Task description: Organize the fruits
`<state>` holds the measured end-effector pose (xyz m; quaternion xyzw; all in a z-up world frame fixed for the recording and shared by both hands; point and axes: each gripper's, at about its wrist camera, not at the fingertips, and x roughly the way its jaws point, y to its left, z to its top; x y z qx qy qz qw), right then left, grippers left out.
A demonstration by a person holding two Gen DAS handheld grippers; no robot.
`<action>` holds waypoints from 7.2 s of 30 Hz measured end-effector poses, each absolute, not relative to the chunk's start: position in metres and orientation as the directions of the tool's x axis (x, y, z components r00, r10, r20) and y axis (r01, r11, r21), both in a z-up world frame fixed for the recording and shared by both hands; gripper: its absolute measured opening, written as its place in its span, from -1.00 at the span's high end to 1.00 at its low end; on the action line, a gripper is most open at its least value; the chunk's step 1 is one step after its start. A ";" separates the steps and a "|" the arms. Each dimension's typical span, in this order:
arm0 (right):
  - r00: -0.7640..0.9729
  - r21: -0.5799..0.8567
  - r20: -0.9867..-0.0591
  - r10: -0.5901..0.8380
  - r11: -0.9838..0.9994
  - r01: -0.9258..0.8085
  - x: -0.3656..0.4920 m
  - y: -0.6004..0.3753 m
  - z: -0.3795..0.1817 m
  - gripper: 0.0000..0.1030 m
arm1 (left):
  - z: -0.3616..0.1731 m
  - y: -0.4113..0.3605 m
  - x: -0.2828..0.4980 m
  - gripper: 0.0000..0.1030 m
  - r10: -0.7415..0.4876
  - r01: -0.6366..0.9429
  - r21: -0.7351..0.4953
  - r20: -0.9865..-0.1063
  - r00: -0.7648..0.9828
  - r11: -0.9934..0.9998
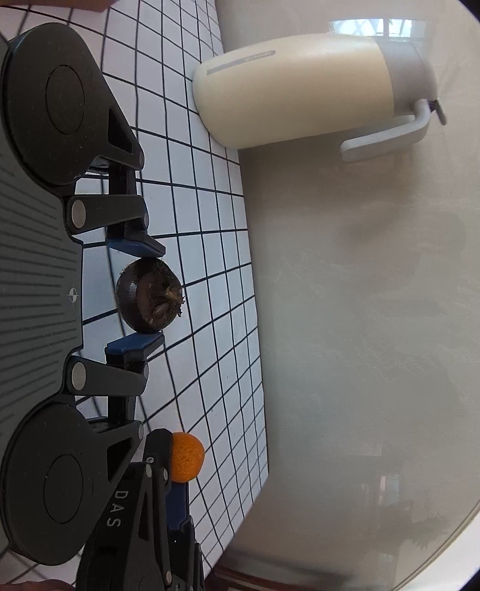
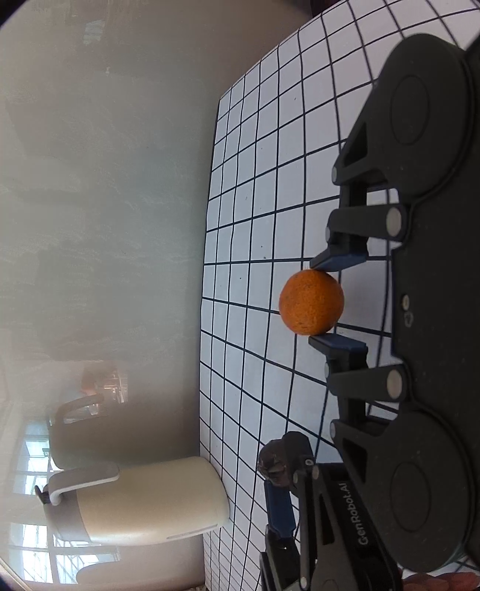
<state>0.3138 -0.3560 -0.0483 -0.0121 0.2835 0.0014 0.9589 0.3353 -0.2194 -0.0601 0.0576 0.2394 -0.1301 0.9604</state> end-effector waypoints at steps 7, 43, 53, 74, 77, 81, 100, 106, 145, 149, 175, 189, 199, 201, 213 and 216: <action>0.866 0.006 -0.499 0.000 1.000 0.004 0.272 -0.353 -0.033 0.46 | -0.053 -0.209 0.286 0.15 -0.229 0.283 0.050 -0.460 0.858 0.958; 0.901 -0.033 -0.404 0.156 0.982 -0.185 0.146 -0.250 -0.011 0.46 | -0.009 -0.086 0.130 0.15 -0.125 0.165 0.105 -0.311 0.942 0.981; 0.885 -0.056 -0.379 0.272 0.948 -0.315 0.141 -0.200 -0.002 0.46 | 0.000 -0.034 0.108 0.15 -0.030 0.069 0.129 -0.283 0.959 0.989; 0.823 -0.083 -0.361 0.438 0.864 -0.496 0.133 -0.101 0.005 0.46 | 0.005 0.058 0.083 0.15 0.132 -0.103 0.123 -0.262 0.956 0.987; 0.811 -0.087 -0.359 0.461 0.849 -0.521 0.131 -0.087 0.005 0.46 | 0.005 0.068 0.080 0.15 0.147 -0.120 0.117 -0.260 0.954 0.986; 0.794 -0.095 -0.356 0.492 0.827 -0.554 0.130 -0.066 0.007 0.46 | 0.005 0.081 0.076 0.15 0.171 -0.147 0.113 -0.253 0.952 0.983; 0.790 -0.138 -0.371 0.488 0.812 -0.566 0.179 -0.025 0.016 0.46 | 0.016 0.143 0.112 0.15 0.263 -0.249 0.085 -0.245 0.933 0.965; 0.791 -0.128 -0.385 0.476 0.821 -0.556 0.197 -0.020 0.011 0.46 | 0.016 0.154 0.131 0.15 0.273 -0.259 0.086 -0.256 0.927 0.962; 0.819 -0.022 -0.429 0.381 0.902 -0.432 0.293 -0.036 -0.004 -0.89 | -0.003 0.182 0.214 -1.00 0.313 -0.309 0.064 -0.334 0.889 0.949; 0.803 -0.026 -0.447 0.394 0.892 -0.452 0.288 -0.032 -0.002 -0.88 | -0.001 0.182 0.211 -1.00 0.308 -0.312 0.045 -0.334 0.891 0.949; 0.841 -0.064 -0.376 0.389 0.895 -0.443 0.130 -0.087 0.035 -0.88 | 0.024 0.124 0.057 -1.00 0.243 -0.252 0.015 -0.325 0.914 0.968; 0.883 -0.131 -0.341 0.323 0.914 -0.385 0.066 -0.128 0.027 -0.89 | 0.025 0.095 -0.019 -1.00 0.232 -0.238 -0.001 -0.221 0.947 0.971; 0.890 -0.152 -0.346 0.297 0.918 -0.365 0.052 -0.138 0.005 -0.89 | 0.007 0.090 -0.026 -1.00 0.235 -0.244 -0.024 -0.193 0.953 0.969; 0.895 -0.158 -0.339 0.290 0.920 -0.358 0.052 -0.137 0.005 -0.89 | 0.006 0.088 -0.027 -1.00 0.240 -0.247 -0.012 -0.191 0.952 0.969; 0.892 -0.124 -0.351 0.283 0.931 -0.344 0.055 -0.141 0.003 -0.89 | 0.005 0.089 -0.029 -1.00 0.236 -0.243 -0.015 -0.184 0.954 0.970; 0.892 -0.124 -0.351 0.283 0.931 -0.344 0.055 -0.141 0.003 -0.89 | 0.005 0.089 -0.028 -1.00 0.235 -0.242 -0.015 -0.185 0.954 0.970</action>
